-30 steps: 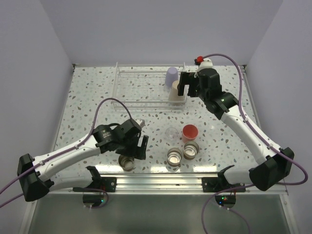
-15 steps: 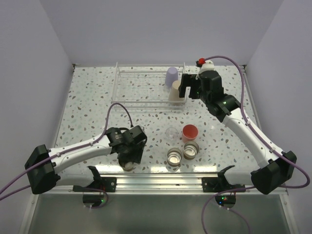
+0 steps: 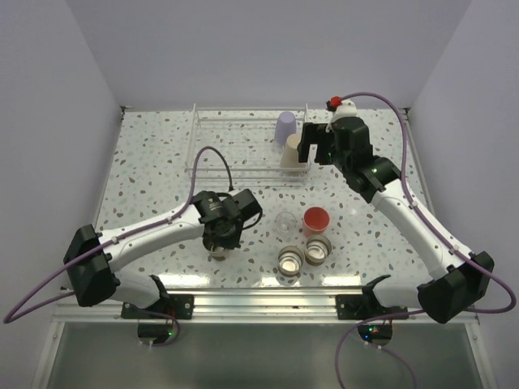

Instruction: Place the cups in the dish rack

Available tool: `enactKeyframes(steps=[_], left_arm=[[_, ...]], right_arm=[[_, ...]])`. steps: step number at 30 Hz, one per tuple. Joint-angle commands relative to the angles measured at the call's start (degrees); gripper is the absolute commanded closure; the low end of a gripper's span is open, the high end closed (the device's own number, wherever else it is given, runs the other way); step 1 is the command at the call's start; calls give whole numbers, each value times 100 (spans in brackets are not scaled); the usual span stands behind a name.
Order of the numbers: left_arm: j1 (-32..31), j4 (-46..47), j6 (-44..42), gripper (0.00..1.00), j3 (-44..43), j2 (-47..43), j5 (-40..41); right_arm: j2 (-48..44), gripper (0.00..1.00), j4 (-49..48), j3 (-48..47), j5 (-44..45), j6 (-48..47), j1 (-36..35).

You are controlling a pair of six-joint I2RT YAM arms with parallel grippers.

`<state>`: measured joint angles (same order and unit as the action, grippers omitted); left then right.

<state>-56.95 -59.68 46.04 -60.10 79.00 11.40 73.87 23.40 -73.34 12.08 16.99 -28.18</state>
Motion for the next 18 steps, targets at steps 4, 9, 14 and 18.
enactKeyframes(steps=[4, 9, 14, 18], left_arm=[[806, -677, -710, 100, -1951, -25, 618], [1835, 236, -1667, 100, -2814, -201, 57], [2925, 2168, -1897, 100, -3079, -297, -1708], [3716, 4083, -1363, 100, -2659, -526, -3027]], right_arm=[[57, 2, 174, -1146, -170, -21, -29], [444, 2, 271, -2411, -609, 181, -21], [1357, 2, -10, -3405, -1952, 1190, -20], [2025, 2, -1203, -3731, -3919, 2683, -3]])
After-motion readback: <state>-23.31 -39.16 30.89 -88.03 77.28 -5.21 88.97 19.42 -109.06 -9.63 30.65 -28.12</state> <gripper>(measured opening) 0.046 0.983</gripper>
